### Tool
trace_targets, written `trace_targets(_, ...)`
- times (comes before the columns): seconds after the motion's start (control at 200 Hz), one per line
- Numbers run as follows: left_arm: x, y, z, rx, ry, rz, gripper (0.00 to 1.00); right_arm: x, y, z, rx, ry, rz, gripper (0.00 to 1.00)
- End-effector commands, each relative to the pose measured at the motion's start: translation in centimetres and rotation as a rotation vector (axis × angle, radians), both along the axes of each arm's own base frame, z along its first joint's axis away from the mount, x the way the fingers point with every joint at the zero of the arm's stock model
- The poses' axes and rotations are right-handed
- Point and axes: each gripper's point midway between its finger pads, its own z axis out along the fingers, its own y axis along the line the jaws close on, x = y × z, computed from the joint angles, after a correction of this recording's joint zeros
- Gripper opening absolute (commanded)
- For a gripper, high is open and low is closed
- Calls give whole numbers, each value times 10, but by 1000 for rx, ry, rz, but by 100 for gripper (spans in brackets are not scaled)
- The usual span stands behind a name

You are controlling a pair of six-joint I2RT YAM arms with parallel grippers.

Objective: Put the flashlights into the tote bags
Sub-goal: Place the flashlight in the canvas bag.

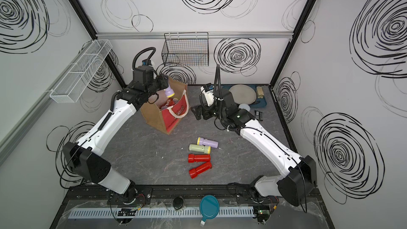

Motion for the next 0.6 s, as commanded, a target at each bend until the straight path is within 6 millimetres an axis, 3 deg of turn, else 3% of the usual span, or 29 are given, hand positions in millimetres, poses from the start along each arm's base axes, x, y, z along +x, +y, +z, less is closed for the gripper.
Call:
trace_targets(0.0, 15, 21, -7, 110, 8, 81, 10, 3, -17, -23, -91, 81, -44, 100)
trace_targets(0.265, 41, 26, -63, 197, 119, 115, 10, 4, -36, -80, -210, 251, -90, 98)
trace_targets(0.595, 51, 22, -126, 247, 224, 131, 13, -5, -42, -140, -288, 443, -122, 95)
